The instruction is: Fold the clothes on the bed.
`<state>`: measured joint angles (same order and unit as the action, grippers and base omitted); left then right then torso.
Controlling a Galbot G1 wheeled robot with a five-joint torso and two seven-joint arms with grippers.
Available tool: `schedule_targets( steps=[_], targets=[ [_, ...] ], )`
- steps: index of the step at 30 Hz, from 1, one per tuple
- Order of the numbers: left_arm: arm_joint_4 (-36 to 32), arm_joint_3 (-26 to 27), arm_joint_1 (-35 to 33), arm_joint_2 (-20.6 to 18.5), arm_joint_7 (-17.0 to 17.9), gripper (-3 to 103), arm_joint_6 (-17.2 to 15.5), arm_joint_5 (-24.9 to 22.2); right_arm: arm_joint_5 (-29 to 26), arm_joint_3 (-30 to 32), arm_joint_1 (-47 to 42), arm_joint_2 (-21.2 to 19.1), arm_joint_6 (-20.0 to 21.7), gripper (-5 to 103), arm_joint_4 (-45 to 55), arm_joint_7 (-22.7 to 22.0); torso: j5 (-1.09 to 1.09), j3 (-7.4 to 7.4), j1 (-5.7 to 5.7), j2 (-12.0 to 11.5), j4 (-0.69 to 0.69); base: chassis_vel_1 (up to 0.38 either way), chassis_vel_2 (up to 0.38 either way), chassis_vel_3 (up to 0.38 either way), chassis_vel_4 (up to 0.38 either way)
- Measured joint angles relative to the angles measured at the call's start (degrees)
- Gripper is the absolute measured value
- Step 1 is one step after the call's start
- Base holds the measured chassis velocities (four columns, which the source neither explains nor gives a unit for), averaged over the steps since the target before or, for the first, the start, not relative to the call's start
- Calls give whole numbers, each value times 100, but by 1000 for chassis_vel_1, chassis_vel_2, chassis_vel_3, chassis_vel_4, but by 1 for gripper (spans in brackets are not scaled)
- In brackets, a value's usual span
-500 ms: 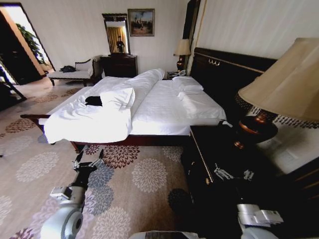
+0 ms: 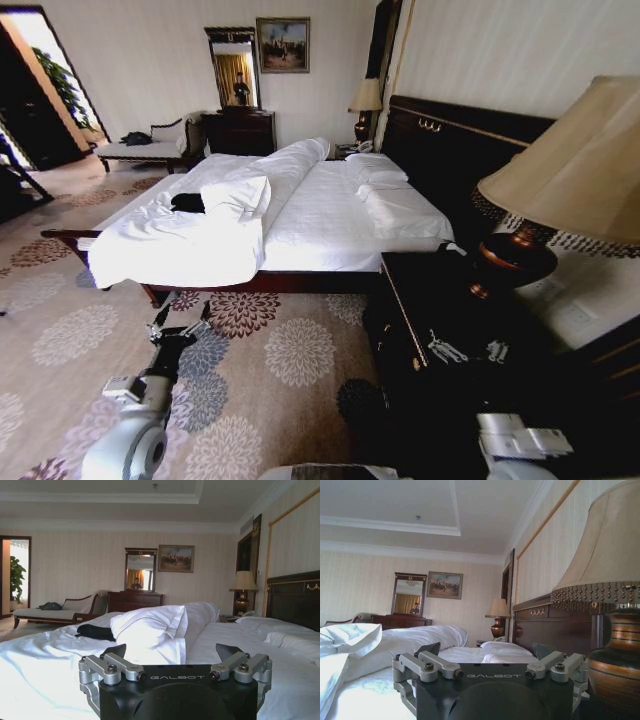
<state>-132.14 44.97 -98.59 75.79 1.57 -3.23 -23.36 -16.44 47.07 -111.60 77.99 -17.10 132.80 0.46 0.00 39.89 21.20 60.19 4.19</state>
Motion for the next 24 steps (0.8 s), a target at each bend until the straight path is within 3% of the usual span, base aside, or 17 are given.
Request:
schedule_targets(
  steps=[24],
  targets=[
    [133,43,1,-21,-110,100,220,-90,201,-42,38,121,-81,100,-139,80,0,0,0,0,0,-25,26,20,-30]
  ],
)
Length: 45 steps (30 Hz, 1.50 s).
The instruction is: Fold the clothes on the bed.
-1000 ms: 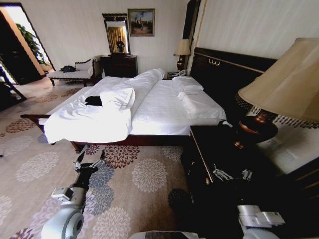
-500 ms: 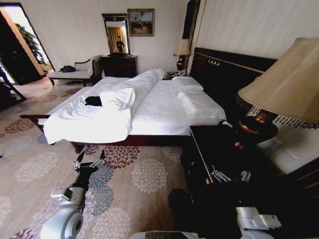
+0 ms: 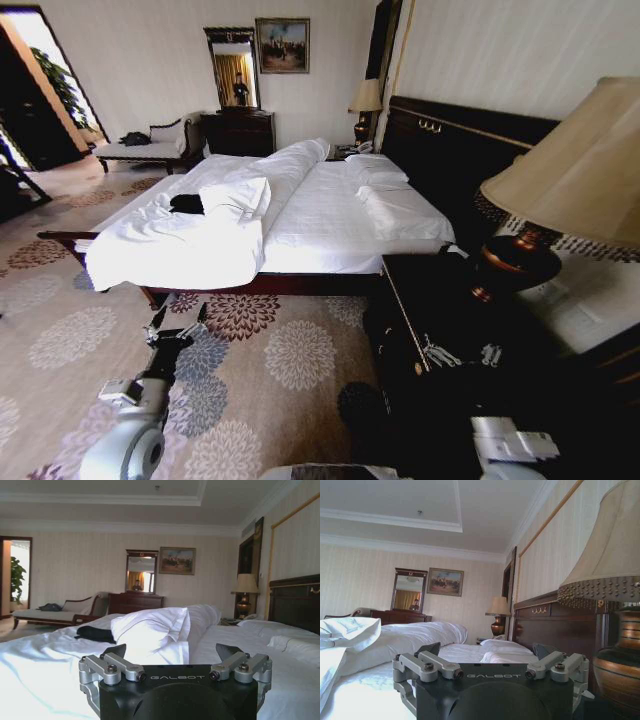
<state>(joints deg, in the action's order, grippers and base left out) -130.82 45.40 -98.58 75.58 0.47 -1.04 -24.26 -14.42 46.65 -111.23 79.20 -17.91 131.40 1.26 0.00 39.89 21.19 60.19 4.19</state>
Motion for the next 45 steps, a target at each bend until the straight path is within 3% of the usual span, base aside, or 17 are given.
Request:
schedule_targets(
  steps=[3,6,45],
  targets=[
    [-48,-25,20,2,-169,100,268,-97,-5,3,2,4,-6,100,-1,-1,0,0,1,0,0,-80,89,98,-106],
    [-80,-5,61,-12,-198,100,315,-208,3,-13,7,20,-10,100,-6,-1,0,0,1,0,0,-97,95,100,-77],
    [-32,59,52,-63,-215,100,327,-168,-52,-11,168,55,-25,100,-169,-42,0,0,0,0,0,-99,92,100,-94]
  ],
)
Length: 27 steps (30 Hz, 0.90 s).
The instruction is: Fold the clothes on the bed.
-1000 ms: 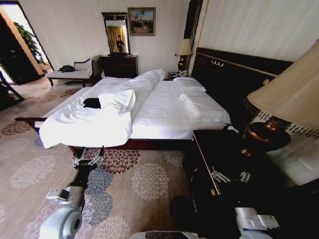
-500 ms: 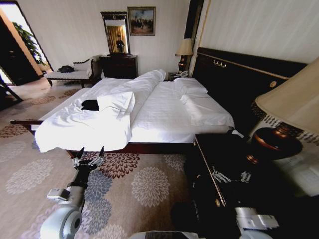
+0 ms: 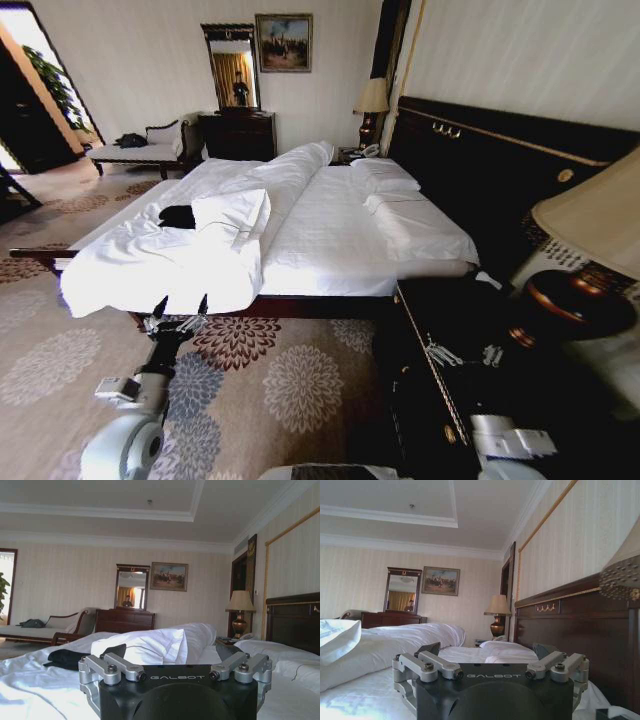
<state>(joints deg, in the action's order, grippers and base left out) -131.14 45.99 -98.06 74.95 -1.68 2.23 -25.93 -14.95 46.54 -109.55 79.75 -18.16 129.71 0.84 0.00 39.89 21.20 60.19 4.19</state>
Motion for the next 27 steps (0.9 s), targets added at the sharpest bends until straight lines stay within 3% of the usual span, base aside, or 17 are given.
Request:
schedule_targets(
  steps=[7,27],
  targets=[
    [-376,142,-139,7,6,100,64,-4,15,15,20,36,-4,100,32,-40,0,0,0,0,0,-160,147,143,-159],
    [-388,76,-152,59,25,100,72,71,91,-16,-2,155,-62,100,48,-59,1,0,0,1,0,-148,161,158,-153]
  ],
)
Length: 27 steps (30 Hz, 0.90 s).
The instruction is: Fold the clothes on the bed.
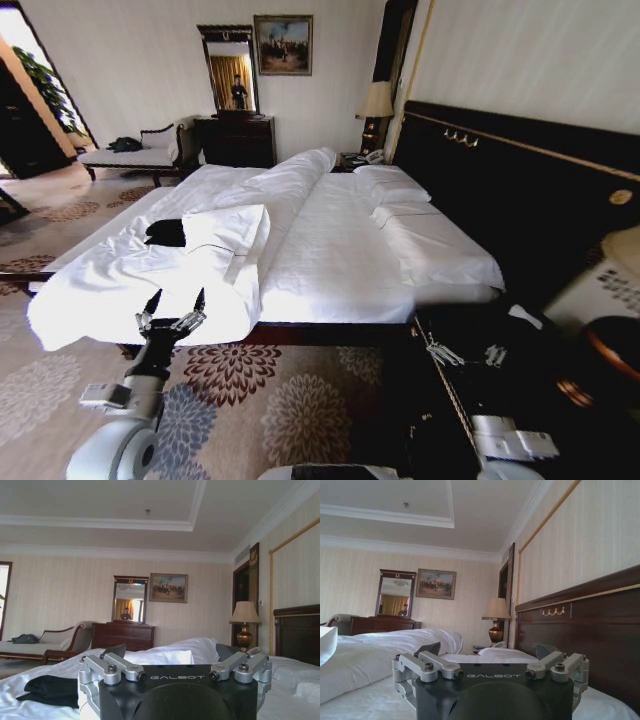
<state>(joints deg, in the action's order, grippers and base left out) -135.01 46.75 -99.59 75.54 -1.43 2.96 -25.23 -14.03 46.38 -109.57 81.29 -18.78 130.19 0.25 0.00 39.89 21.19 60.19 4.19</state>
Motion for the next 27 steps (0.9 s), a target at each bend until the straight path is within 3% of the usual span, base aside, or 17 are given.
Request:
schedule_targets(
  steps=[27],
  targets=[
    [147,-6,93,-24,16,100,0,-42,38,-68,64,45,-63,100,-173,122,0,1,4,-2,0,-146,144,148,-144]
  ],
)
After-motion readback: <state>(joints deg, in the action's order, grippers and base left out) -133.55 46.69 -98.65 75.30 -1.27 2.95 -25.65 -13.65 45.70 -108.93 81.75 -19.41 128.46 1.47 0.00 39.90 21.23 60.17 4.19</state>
